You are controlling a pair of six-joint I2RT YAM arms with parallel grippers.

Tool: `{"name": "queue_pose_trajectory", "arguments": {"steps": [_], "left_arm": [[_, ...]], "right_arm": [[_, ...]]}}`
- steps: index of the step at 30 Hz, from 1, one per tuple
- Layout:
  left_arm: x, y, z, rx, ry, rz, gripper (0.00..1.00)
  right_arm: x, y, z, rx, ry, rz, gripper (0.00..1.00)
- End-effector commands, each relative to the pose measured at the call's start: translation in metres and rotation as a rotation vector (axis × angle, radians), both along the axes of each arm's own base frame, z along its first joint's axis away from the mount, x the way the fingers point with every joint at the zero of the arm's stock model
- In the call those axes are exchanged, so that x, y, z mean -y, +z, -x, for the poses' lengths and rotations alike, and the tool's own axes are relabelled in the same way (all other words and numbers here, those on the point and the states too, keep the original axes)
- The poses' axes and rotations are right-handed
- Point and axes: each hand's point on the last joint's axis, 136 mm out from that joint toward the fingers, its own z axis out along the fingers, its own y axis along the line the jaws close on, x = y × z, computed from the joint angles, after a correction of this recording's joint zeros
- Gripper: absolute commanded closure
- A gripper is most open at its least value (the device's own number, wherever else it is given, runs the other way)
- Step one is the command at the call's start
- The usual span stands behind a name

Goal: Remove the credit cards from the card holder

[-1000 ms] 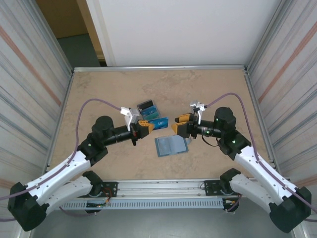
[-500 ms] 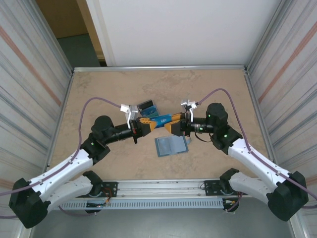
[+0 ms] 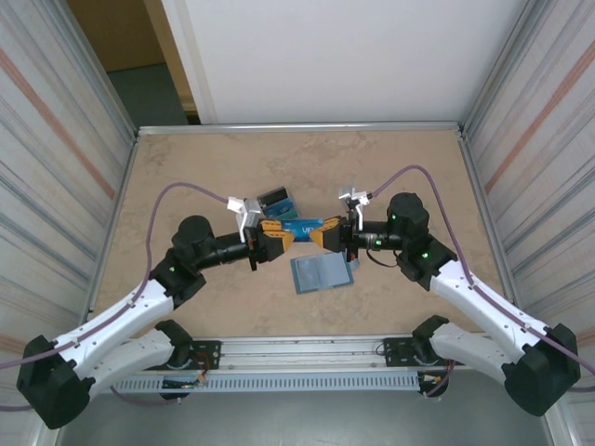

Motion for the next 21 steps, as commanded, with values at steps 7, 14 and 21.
{"name": "queue_pose_trajectory", "arguments": {"steps": [7, 14, 21], "left_arm": [[-0.013, 0.016, 0.002, 0.111, -0.038, -0.337, 0.47], [0.01, 0.017, 0.007, 0.081, -0.224, -0.394, 0.47], [0.027, 0.009, 0.004, 0.054, -0.334, -0.407, 0.53]], "right_arm": [[0.003, -0.003, 0.009, 0.039, 0.01, 0.106, 1.0], [-0.001, -0.007, 0.012, 0.025, 0.041, 0.131, 1.0], [-0.003, -0.009, 0.012, 0.022, 0.045, 0.141, 1.0]]}}
